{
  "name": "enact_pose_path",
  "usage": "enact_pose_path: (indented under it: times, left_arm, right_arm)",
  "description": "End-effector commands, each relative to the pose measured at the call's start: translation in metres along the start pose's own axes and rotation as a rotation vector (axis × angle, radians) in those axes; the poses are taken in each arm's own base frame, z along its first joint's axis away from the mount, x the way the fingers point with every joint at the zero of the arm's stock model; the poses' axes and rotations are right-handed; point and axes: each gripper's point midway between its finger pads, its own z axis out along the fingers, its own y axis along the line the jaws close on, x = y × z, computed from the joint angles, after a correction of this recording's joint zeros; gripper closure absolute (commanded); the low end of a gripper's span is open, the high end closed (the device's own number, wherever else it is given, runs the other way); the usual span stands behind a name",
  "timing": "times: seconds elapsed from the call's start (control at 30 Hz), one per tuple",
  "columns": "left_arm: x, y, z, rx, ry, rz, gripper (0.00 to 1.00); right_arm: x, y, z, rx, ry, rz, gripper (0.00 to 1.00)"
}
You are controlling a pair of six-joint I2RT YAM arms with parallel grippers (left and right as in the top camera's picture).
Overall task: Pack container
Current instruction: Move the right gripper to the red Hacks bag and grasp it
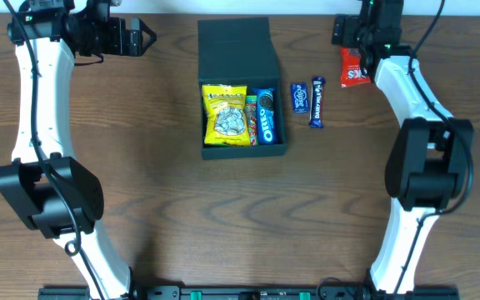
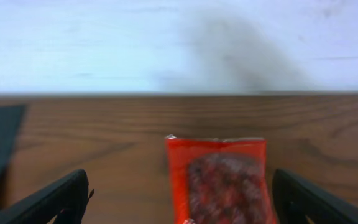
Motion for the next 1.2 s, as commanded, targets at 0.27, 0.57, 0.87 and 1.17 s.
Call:
enact_pose_path:
  times: [0.27, 0.57, 0.87, 1.17]
  left_arm:
    - [-0.005, -0.002, -0.003, 0.001, -0.011, 0.003, 0.05]
    - [-0.005, -0.002, -0.003, 0.001, -0.011, 0.003, 0.05]
    - [-0.005, -0.002, -0.003, 0.001, -0.011, 0.003, 0.05]
    - [-0.005, -0.001, -0.003, 0.001, -0.011, 0.003, 0.05]
  right_arm:
    - [0.078, -0.031, 0.068, 0.057, 0.065, 0.017, 0.04]
    - [0.095, -0.033, 0.075, 0.06, 0.107, 0.017, 0.51]
    - [0.047, -0.026, 0.041, 0.051, 0.145, 0.011, 0.99]
    - [-0.047, 0.077, -0.101, -0.164, 0.102, -0.053, 0.99]
